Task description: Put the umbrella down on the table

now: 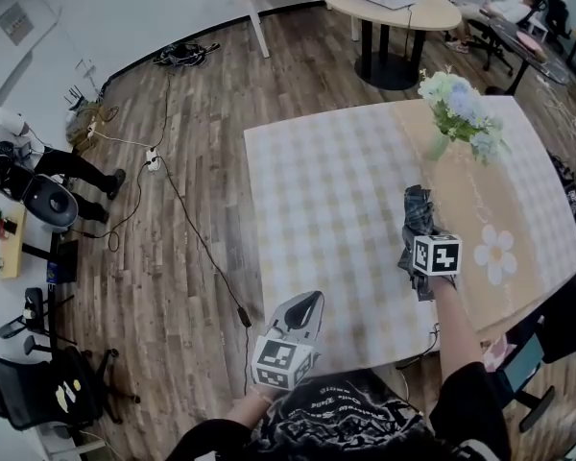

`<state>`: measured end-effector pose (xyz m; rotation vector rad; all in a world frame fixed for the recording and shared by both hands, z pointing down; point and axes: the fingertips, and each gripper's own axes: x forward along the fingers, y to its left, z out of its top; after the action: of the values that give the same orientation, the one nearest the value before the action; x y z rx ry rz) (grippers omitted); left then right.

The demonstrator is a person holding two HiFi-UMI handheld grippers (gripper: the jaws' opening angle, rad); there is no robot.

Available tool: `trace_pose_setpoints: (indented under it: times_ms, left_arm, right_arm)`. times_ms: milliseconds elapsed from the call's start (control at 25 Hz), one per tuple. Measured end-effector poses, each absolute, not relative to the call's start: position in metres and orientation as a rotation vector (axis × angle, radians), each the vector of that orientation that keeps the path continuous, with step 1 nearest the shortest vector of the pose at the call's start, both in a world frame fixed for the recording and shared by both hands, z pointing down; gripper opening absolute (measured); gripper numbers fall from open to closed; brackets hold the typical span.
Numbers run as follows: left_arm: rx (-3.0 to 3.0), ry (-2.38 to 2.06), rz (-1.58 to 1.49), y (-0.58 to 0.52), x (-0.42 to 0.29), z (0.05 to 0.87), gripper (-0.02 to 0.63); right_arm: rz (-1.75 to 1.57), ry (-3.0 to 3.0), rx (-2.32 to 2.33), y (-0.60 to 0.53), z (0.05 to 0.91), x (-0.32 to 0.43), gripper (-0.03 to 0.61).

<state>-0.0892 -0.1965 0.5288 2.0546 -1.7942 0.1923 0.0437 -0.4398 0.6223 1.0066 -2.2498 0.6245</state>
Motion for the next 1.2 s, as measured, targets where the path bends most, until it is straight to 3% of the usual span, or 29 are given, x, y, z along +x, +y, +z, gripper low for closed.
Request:
trace_pose_setpoints:
  times_ms: [800, 920, 1040, 1200]
  left_arm:
    - [1.967, -1.843, 0.211, -0.214, -0.098, 0.538, 0.018]
    - [1.965, -1.838, 0.203, -0.220, -0.101, 0.537, 0.018]
    - [1.965, -1.818, 0.202, -0.218, -0.100, 0.539, 0.018]
    - [1.973, -1.810, 0.195, -0.213, -0.098, 0.539, 0.018]
  right_arm:
    - [0.772, -2.077, 0.950, -0.466, 0.687, 0.046, 0.200]
    - [0.825, -2.099, 0.930, -0.473, 0.685, 0.040, 0.228]
    - [0.885, -2.127, 0.948, -0.474, 0.679, 0.041, 0.321]
    - [0.858, -2.183, 0.975, -0.470, 0.658, 0.042, 0.357]
